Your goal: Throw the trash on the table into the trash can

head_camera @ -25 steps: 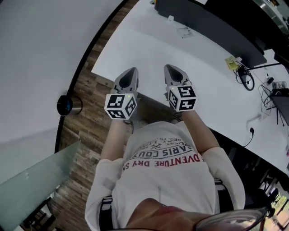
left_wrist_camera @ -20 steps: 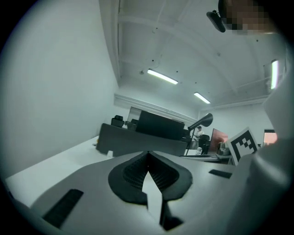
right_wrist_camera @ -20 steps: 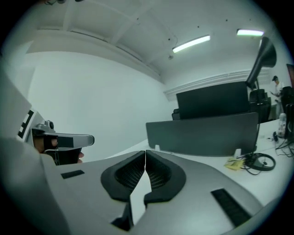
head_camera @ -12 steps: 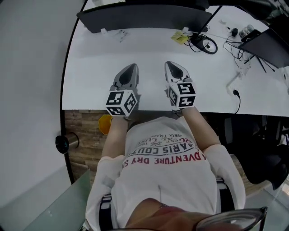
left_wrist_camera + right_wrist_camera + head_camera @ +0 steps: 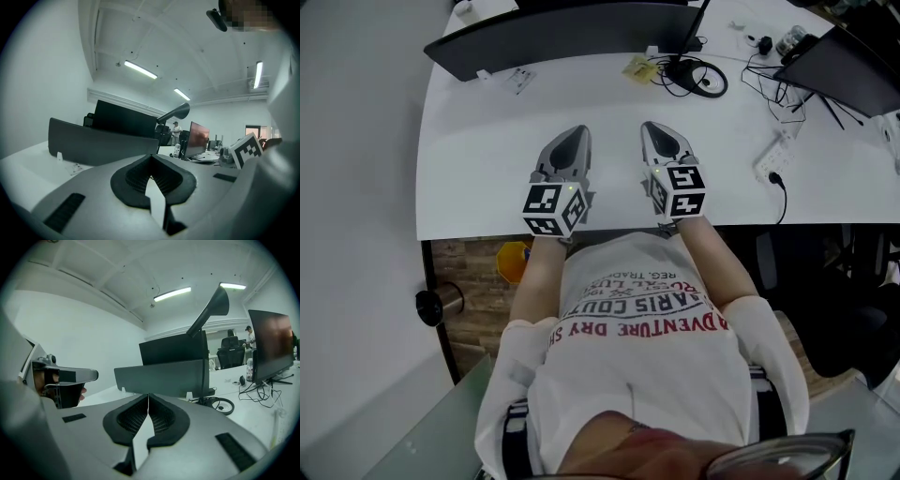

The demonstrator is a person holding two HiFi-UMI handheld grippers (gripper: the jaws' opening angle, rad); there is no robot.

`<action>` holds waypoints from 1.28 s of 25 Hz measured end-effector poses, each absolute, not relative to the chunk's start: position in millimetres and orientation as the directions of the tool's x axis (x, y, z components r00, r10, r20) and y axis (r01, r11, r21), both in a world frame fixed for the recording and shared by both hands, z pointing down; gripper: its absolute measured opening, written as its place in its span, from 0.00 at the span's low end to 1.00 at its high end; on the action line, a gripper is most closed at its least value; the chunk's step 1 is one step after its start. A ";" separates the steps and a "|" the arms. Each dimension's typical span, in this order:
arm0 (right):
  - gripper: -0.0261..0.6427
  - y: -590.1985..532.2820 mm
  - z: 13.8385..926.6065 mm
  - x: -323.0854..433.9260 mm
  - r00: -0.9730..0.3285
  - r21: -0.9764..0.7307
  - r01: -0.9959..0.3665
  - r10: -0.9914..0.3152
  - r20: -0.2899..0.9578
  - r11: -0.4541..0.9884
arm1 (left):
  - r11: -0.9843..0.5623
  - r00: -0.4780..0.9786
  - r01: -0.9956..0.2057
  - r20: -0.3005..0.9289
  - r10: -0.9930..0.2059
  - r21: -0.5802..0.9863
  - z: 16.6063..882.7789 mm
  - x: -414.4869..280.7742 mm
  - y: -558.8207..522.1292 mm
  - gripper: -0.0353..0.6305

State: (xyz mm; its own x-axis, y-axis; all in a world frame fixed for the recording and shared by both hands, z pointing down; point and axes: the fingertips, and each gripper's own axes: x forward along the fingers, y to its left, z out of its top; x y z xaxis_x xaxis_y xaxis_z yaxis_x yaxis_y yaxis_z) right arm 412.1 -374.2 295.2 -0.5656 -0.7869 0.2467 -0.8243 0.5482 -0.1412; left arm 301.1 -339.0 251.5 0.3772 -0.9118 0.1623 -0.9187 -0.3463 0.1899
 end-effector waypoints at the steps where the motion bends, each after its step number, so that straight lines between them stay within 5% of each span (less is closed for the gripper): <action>1: 0.08 -375.9 296.3 413.3 -0.567 -0.142 -0.823 -0.785 0.250 0.550 | -0.350 0.381 -0.917 0.166 -0.909 0.191 252.0 303.1 -340.7 0.09; 11: 0.08 -378.6 312.6 420.0 -0.591 -0.149 -0.805 -0.755 0.283 0.574 | -0.307 0.347 -0.928 0.188 -0.919 0.209 262.8 306.0 -343.5 0.09; 24: 0.08 -441.5 370.1 398.1 -0.547 -0.173 -0.826 -0.689 0.476 0.536 | -0.313 0.389 -0.909 0.290 -0.874 0.277 307.2 284.2 -399.8 0.09; 27: 0.25 -468.5 388.5 392.3 -0.527 -0.180 -0.836 -0.665 0.530 0.519 | -0.330 0.416 -0.898 0.312 -0.854 0.293 321.0 277.7 -426.4 0.09; 32: 0.30 -532.7 418.1 389.1 -0.481 -0.164 -0.859 -0.652 0.586 0.486 | -0.353 0.444 -0.886 0.332 -0.832 0.300 347.5 268.8 -476.8 0.09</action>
